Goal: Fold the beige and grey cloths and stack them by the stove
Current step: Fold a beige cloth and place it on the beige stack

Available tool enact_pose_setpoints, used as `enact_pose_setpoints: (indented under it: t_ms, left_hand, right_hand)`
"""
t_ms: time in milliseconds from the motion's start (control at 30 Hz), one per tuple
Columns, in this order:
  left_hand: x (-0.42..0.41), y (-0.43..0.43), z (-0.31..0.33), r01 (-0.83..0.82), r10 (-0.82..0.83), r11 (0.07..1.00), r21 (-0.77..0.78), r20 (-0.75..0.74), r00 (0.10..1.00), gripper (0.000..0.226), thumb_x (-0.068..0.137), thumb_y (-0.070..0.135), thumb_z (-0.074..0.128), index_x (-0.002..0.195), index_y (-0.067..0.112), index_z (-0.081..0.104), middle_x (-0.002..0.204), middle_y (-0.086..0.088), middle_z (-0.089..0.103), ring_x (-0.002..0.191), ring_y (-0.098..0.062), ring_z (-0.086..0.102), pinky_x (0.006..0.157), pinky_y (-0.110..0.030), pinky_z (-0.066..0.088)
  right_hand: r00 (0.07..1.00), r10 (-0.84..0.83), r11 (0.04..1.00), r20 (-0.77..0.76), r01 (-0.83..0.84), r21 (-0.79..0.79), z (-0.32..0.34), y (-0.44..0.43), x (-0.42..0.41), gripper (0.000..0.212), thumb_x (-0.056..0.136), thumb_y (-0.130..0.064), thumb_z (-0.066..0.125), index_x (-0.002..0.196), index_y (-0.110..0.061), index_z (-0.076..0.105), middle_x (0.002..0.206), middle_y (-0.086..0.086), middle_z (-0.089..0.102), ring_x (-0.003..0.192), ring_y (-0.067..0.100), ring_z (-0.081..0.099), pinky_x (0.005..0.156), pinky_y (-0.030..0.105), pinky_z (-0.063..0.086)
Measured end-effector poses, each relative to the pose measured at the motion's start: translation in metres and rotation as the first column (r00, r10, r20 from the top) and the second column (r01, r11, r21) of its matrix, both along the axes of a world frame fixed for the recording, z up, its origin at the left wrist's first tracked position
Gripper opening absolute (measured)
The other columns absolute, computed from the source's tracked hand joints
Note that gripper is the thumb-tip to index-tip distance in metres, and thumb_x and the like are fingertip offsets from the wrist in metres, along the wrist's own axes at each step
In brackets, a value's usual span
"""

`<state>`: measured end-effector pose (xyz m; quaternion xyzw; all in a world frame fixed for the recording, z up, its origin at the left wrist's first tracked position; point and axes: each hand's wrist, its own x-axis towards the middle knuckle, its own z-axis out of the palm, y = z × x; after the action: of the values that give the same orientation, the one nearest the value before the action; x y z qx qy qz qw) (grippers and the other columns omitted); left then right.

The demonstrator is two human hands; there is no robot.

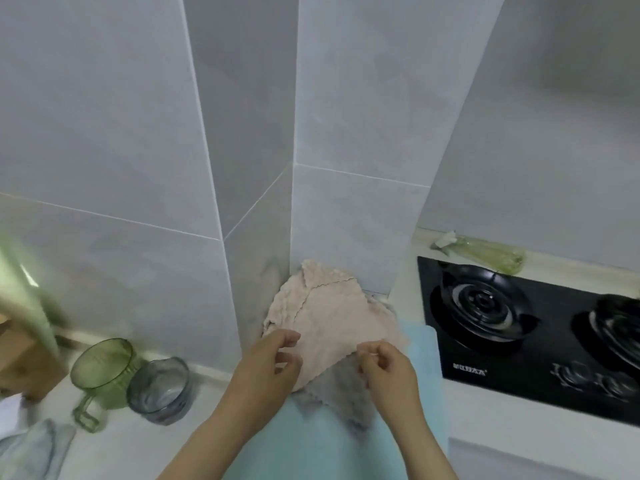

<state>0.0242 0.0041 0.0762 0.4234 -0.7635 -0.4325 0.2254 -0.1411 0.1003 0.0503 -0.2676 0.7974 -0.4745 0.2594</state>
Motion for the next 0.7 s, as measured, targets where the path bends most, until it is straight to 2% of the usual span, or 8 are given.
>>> enact_pose_setpoints:
  t_ms: [67,200,300,400,533,700]
  left_hand:
    - [0.004,-0.009,-0.013,0.044,-0.044,0.999,0.018,0.000,0.999,0.025,0.091,0.015,0.056,0.108,0.033,0.053,0.115,0.015,0.058,0.094,0.002,0.055,0.069,-0.002,0.039]
    - [-0.001,-0.025,-0.037,0.098,-0.098,0.995,0.011,-0.019,0.995,0.025,0.091,0.017,0.056,0.108,0.034,0.053,0.115,0.016,0.057,0.097,0.002,0.055,0.070,0.001,0.038]
    - [-0.015,-0.037,-0.059,0.114,-0.113,0.993,0.004,-0.075,0.991,0.025,0.091,0.015,0.056,0.107,0.035,0.053,0.115,0.017,0.057,0.098,0.006,0.054,0.073,0.001,0.038]
    - [-0.033,-0.047,-0.079,0.134,-0.134,0.991,-0.007,-0.152,0.979,0.026,0.091,0.014,0.057,0.109,0.033,0.055,0.117,0.017,0.057,0.100,0.009,0.053,0.075,0.000,0.039]
    - [-0.052,-0.059,-0.098,0.164,-0.177,0.984,-0.075,-0.242,0.954,0.029,0.092,0.014,0.054,0.118,0.027,0.056,0.118,0.019,0.056,0.102,0.011,0.051,0.071,0.008,0.034]
    - [-0.066,-0.073,-0.113,0.159,-0.218,0.967,-0.200,-0.320,0.922,0.029,0.092,0.019,0.056,0.120,0.027,0.057,0.119,0.018,0.056,0.102,0.007,0.054,0.072,0.006,0.035]
  right_hand:
    - [0.999,-0.047,0.998,-0.019,0.048,0.039,-0.016,-0.007,0.008,0.019,0.090,-0.013,0.056,0.090,0.004,0.062,0.087,0.025,0.064,0.063,0.018,0.051,0.059,0.029,0.042]
    - [0.994,-0.107,0.994,-0.022,0.108,0.029,-0.039,-0.020,0.010,0.016,0.092,-0.016,0.056,0.085,-0.005,0.065,0.078,0.013,0.068,0.063,0.020,0.059,0.056,0.027,0.045]
    - [0.981,-0.186,0.983,-0.054,0.186,-0.006,-0.063,-0.031,-0.002,0.014,0.091,-0.013,0.055,0.083,-0.019,0.065,0.079,0.000,0.068,0.074,0.018,0.063,0.062,0.027,0.049]
    - [0.957,-0.272,0.962,-0.101,0.270,-0.041,-0.089,-0.044,-0.022,0.006,0.092,-0.017,0.056,0.096,-0.020,0.060,0.089,-0.006,0.065,0.084,0.016,0.061,0.070,0.026,0.046]
    - [0.936,-0.338,0.940,-0.099,0.330,-0.089,-0.119,-0.059,-0.039,0.018,0.092,-0.023,0.057,0.109,-0.021,0.052,0.094,-0.001,0.064,0.088,0.021,0.063,0.079,0.034,0.049]
    - [0.915,-0.389,0.907,-0.101,0.362,-0.215,-0.137,-0.066,-0.051,0.027,0.090,-0.029,0.060,0.115,-0.024,0.049,0.093,0.005,0.067,0.086,0.023,0.065,0.082,0.041,0.054]
